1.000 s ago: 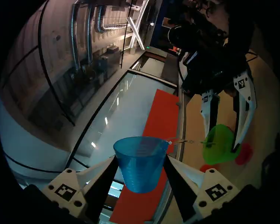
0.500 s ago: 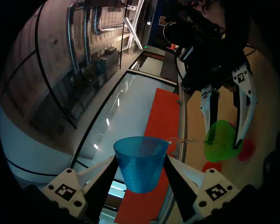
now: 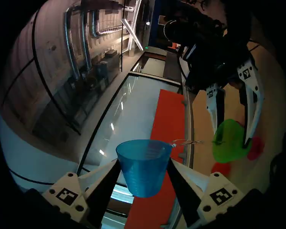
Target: Pour water
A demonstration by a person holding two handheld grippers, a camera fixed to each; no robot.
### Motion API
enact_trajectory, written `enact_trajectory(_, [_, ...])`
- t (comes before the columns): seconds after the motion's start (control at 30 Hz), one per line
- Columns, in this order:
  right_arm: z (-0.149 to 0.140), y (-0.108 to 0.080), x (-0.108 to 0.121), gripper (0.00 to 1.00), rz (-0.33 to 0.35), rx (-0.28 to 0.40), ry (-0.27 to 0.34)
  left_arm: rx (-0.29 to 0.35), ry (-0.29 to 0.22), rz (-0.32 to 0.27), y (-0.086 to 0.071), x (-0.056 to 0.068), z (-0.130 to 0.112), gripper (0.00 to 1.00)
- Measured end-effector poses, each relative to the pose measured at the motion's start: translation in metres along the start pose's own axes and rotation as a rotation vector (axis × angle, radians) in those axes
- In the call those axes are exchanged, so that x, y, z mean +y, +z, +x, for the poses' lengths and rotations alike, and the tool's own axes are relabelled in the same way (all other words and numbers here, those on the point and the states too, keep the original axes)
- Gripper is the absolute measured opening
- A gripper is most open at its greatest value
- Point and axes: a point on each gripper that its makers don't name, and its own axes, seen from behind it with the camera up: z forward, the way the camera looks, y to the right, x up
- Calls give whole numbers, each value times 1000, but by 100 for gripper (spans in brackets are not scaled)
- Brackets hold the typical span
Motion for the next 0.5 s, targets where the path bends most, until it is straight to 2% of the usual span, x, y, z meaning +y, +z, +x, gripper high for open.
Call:
enact_trajectory(0.2, [1,0,1,90,-2,2,-3,-1,30,7,0,-5,1,83])
enact_trajectory(0.5, [3,0,1,90,-2,3,-6,3,63,9,-1,-1,3,83])
